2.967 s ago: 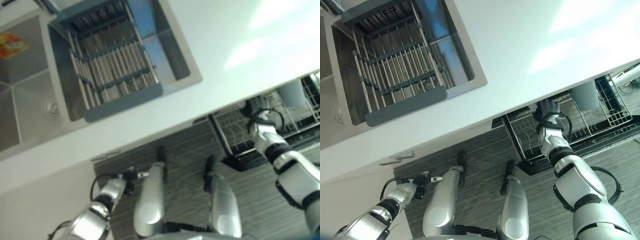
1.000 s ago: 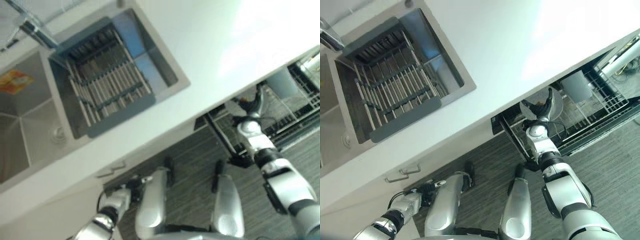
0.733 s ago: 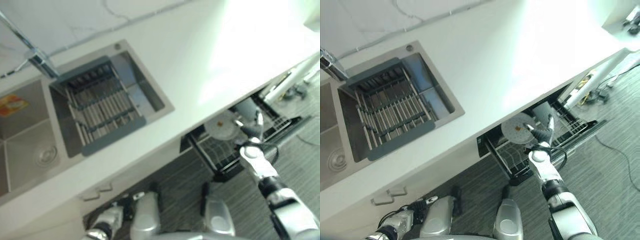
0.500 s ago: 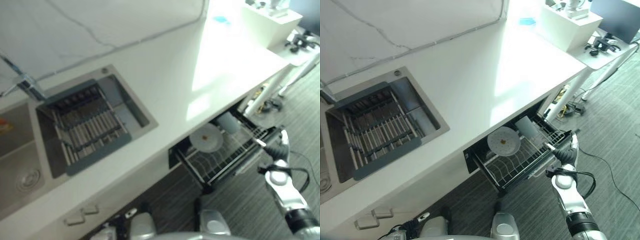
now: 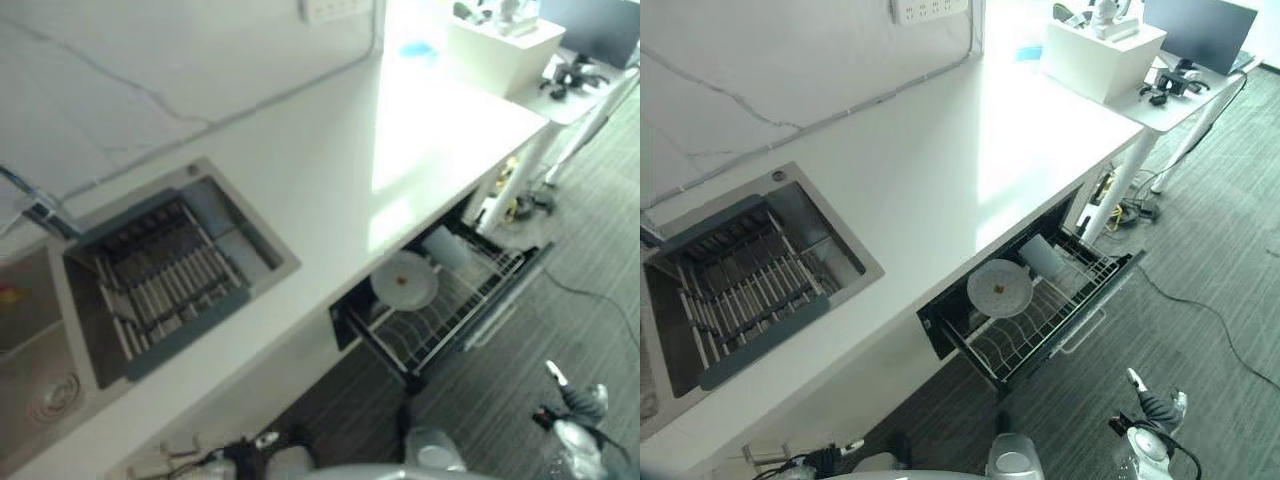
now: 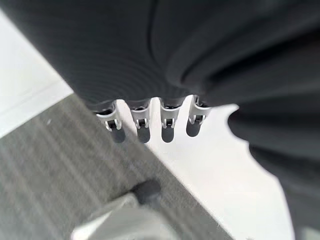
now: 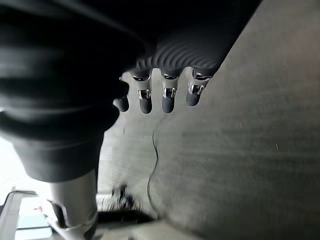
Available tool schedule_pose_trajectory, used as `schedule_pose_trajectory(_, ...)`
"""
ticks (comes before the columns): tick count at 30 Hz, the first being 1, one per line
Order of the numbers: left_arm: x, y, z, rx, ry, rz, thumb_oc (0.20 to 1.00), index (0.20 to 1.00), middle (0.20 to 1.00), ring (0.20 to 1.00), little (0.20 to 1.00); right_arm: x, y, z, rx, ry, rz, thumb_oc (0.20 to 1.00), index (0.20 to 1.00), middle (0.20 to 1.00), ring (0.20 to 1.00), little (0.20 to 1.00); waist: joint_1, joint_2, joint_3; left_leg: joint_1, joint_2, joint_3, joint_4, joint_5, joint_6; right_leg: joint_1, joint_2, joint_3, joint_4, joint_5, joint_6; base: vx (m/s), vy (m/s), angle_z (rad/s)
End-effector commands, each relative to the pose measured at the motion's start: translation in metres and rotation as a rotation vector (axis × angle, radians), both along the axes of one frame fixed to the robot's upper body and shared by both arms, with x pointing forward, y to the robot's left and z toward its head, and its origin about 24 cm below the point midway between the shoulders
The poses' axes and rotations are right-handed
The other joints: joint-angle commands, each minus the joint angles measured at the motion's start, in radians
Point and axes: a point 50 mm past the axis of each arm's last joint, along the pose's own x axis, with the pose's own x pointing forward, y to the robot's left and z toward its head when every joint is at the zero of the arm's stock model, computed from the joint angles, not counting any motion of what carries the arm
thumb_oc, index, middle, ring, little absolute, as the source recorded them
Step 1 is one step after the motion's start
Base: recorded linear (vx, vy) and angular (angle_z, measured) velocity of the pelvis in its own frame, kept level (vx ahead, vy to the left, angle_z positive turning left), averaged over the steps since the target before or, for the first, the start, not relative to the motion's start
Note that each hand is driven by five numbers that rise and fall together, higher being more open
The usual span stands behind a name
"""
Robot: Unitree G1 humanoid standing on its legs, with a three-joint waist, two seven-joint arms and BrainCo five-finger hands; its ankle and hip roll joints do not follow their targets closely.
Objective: Place the dishes in the dishwasher.
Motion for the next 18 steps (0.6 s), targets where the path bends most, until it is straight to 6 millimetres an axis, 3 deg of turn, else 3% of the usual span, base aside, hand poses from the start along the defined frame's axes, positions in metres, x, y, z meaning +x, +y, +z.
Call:
schedule_pose_trajectory(1,0.027,0.020,0.013,0.123,-0.079,-0.083,1.000,1.000,1.000,1.000,1.000,0.041,-0.005,0.033,0.116,-0.336,-0.024,1.000,1.000,1.000,1.000,1.000,0.008,-0.022,0.078,-0.058,0.005,-0.037,0.156,-0.102,0.057,-0.015,-0.042,-0.051,0.198,-0.128,-0.030,0.05,0.058,0.09)
schedule_pose_trajectory(5,0.052,0.008,0.020,0.108,-0.169,-0.129,1.000,1.000,1.000,1.000,1.000,0.055,0.018,0.023,0.377,-0.486,0.027,1.000,1.000,1.000,1.000,1.000,0.000,0.013,0.110,-0.091,-0.005,-0.047,0.203,-0.102,0.058,-0.062,-0.056,-0.049,0.299,-0.166,-0.053,0.04,0.092,0.16)
schedule_pose_trajectory(8,0.059,-0.008,0.019,0.051,-0.179,-0.190,1.000,1.000,1.000,1.000,1.000,0.070,0.052,0.014,0.693,-0.652,0.120,1.000,1.000,1.000,1.000,1.000,0.010,0.041,0.123,-0.102,-0.025,-0.077,0.215,-0.092,0.057,-0.082,-0.066,-0.052,0.364,-0.194,-0.068,0.14,0.073,0.28)
schedule_pose_trajectory(13,0.049,-0.018,0.014,0.023,-0.163,-0.242,1.000,1.000,1.000,1.000,1.000,0.077,0.057,0.015,0.785,-0.679,0.181,1.000,1.000,1.000,1.000,1.000,0.024,0.066,0.126,-0.099,-0.048,-0.098,0.206,-0.085,0.054,-0.084,-0.079,-0.063,0.383,-0.209,-0.073,0.09,0.067,0.15)
schedule_pose_trajectory(18,0.042,-0.019,0.011,0.003,-0.164,-0.289,1.000,1.000,1.000,1.000,1.000,0.099,0.064,0.037,0.835,-0.795,0.379,1.000,1.000,1.000,1.000,1.000,0.049,0.096,0.141,-0.114,-0.072,-0.124,0.211,-0.078,0.052,-0.105,-0.095,-0.072,0.412,-0.221,-0.079,0.04,0.068,0.11)
